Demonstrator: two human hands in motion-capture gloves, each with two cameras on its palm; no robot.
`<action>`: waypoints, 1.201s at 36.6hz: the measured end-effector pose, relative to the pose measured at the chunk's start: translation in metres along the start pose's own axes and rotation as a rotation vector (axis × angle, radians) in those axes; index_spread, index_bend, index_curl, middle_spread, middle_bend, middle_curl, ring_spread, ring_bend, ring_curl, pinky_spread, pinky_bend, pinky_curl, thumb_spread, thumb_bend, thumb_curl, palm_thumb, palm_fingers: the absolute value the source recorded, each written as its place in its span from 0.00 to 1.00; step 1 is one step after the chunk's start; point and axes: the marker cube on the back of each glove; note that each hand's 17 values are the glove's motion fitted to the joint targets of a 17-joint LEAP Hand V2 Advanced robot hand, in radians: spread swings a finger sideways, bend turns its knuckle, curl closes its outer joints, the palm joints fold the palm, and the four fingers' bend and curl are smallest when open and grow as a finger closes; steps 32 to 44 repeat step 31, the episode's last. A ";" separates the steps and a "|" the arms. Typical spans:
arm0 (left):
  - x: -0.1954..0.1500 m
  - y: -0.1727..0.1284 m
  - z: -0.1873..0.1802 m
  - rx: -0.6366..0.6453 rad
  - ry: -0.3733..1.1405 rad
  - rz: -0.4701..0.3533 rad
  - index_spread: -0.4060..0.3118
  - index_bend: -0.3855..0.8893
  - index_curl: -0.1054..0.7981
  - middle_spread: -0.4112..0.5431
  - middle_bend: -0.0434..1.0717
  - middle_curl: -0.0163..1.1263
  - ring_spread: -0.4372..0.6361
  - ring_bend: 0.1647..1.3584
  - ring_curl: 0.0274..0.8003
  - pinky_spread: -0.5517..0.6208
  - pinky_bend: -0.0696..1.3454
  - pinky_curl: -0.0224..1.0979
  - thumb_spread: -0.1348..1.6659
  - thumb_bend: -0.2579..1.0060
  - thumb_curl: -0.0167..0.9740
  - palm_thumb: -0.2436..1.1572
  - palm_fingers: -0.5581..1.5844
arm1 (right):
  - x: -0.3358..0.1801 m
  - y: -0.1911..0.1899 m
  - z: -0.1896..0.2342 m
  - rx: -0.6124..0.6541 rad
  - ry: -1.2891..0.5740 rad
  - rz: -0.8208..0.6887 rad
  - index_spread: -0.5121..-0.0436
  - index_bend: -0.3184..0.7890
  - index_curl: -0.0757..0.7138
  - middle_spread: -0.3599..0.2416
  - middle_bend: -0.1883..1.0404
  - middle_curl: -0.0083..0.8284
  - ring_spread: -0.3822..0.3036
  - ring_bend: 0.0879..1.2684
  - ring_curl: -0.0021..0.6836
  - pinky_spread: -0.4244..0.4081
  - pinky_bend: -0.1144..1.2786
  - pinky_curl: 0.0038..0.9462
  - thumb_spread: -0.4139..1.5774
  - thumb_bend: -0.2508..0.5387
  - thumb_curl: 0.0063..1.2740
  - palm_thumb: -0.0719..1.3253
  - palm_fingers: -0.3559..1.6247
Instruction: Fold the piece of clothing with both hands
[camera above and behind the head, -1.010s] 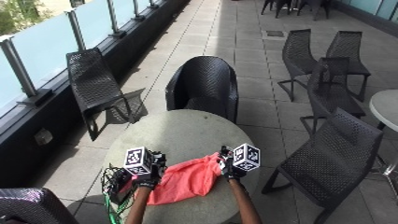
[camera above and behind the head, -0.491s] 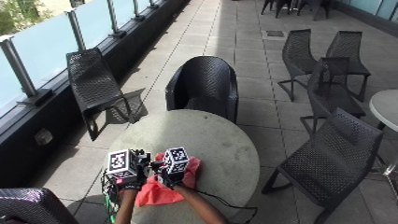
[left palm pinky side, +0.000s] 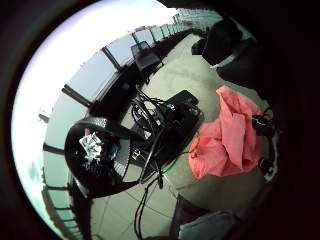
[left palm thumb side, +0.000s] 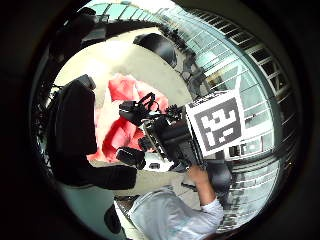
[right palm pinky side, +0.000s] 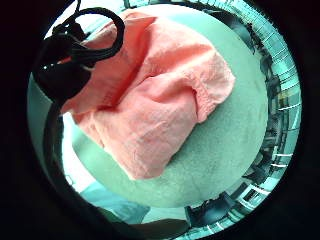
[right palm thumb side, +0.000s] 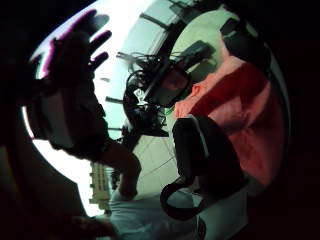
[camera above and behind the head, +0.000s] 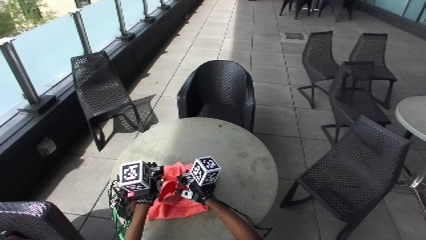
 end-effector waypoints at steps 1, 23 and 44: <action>0.003 0.000 0.002 0.001 0.000 0.009 0.40 0.41 0.48 0.41 0.19 0.31 0.49 0.34 0.40 0.64 0.43 0.36 0.92 0.26 0.26 0.46 0.50 | 0.010 0.008 -0.009 -0.006 0.029 0.011 0.42 0.34 0.49 0.28 0.33 0.52 0.27 0.45 0.60 0.24 0.57 0.44 0.69 0.18 0.31 0.64 0.62; 0.081 0.008 0.038 0.000 -0.191 0.118 0.40 0.42 0.47 0.42 0.19 0.31 0.50 0.33 0.39 0.65 0.43 0.36 0.91 0.25 0.28 0.47 0.50 | 0.140 0.110 -0.126 0.212 0.563 0.478 0.25 0.44 0.55 0.36 0.30 0.47 0.64 0.08 0.39 0.77 0.35 0.33 0.86 0.29 0.21 0.42 0.34; 0.089 0.013 0.049 0.004 -0.166 0.142 0.40 0.41 0.47 0.41 0.19 0.31 0.50 0.33 0.39 0.66 0.43 0.36 0.90 0.24 0.28 0.48 0.50 | 0.137 0.108 -0.119 0.239 0.547 0.448 0.24 0.41 0.52 0.37 0.30 0.45 0.67 0.10 0.40 0.81 0.35 0.33 0.86 0.30 0.20 0.41 0.31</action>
